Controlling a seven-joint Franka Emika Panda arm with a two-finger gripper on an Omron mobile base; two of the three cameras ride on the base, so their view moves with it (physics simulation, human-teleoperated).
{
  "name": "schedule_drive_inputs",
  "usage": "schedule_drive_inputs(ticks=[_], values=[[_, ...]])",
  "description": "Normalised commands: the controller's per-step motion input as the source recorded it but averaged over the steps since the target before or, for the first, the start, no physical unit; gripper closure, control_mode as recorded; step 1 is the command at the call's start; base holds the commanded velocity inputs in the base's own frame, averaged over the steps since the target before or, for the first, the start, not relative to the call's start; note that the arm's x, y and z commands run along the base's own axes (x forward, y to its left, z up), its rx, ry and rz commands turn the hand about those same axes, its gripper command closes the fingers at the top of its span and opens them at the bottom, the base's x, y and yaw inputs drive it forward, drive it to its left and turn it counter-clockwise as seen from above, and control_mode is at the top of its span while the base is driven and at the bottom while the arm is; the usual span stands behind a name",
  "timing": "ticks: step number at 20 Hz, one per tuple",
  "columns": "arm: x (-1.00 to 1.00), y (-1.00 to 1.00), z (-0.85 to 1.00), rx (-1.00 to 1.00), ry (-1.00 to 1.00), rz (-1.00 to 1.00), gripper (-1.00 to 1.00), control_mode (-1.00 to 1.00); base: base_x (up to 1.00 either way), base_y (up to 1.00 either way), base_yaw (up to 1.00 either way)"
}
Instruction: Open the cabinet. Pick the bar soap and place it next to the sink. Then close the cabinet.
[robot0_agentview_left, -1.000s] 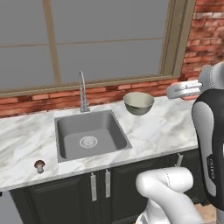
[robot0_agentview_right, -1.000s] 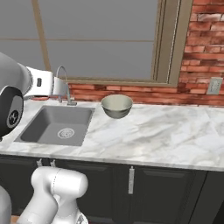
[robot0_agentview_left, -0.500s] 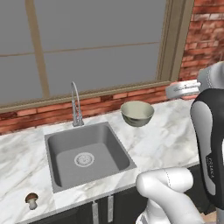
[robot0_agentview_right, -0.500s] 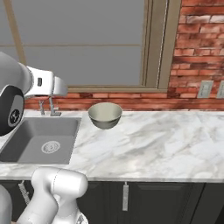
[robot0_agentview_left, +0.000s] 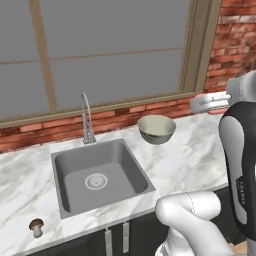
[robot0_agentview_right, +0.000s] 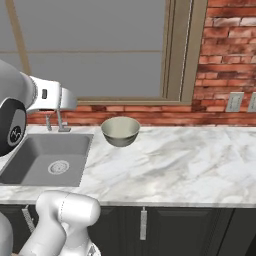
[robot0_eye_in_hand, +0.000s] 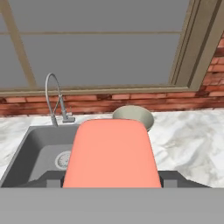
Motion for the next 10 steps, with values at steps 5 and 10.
schedule_drive_inputs(ticks=[5,10], values=[[0.0,0.0,0.0,0.0,0.0,0.0,1.0,1.0,0.0,0.1,0.0],[0.0,0.0,0.0,0.0,0.0,0.0,1.0,-1.0,0.0,0.0,0.0]])
